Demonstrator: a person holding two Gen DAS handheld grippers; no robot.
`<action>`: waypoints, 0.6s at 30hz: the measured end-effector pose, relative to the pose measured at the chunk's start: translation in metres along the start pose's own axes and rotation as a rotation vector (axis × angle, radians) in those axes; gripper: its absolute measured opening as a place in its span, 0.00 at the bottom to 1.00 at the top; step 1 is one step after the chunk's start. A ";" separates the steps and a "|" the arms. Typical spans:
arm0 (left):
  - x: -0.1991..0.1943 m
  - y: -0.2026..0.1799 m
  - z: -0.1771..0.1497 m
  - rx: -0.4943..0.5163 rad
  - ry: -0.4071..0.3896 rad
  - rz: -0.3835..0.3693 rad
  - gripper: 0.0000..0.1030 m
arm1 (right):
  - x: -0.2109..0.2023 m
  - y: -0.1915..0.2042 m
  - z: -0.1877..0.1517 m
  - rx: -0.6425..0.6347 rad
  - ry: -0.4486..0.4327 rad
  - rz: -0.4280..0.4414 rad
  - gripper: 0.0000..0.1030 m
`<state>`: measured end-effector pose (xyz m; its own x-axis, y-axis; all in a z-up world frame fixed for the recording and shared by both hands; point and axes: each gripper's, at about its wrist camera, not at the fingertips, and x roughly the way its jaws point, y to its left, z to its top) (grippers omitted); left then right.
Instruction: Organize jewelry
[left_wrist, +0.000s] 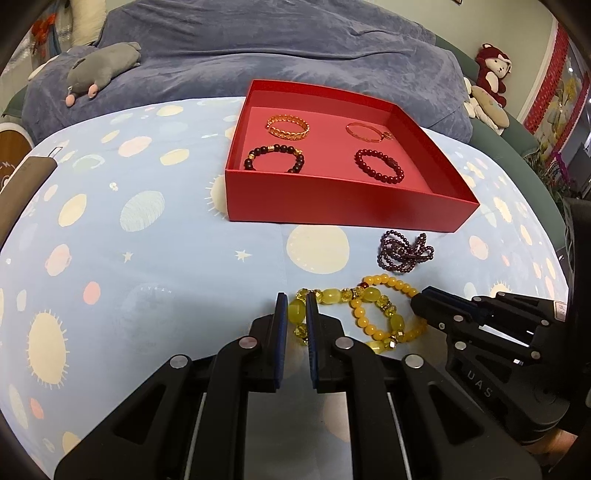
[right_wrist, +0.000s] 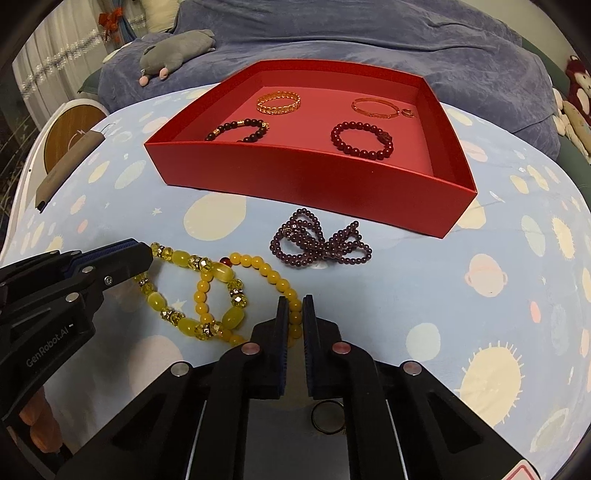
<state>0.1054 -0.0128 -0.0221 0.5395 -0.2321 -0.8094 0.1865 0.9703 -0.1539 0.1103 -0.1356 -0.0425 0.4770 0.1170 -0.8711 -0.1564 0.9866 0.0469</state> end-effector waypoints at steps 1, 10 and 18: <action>-0.001 0.002 0.001 -0.003 -0.002 0.000 0.10 | -0.001 -0.001 0.000 0.006 0.004 -0.003 0.07; -0.013 0.009 0.010 -0.028 -0.030 -0.015 0.10 | -0.038 -0.020 0.011 0.069 -0.064 0.019 0.07; -0.040 0.001 0.031 -0.019 -0.072 -0.073 0.10 | -0.075 -0.038 0.034 0.096 -0.146 0.001 0.06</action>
<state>0.1095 -0.0050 0.0276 0.5824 -0.3059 -0.7531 0.2119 0.9516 -0.2226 0.1105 -0.1779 0.0376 0.5982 0.1265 -0.7913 -0.0768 0.9920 0.1006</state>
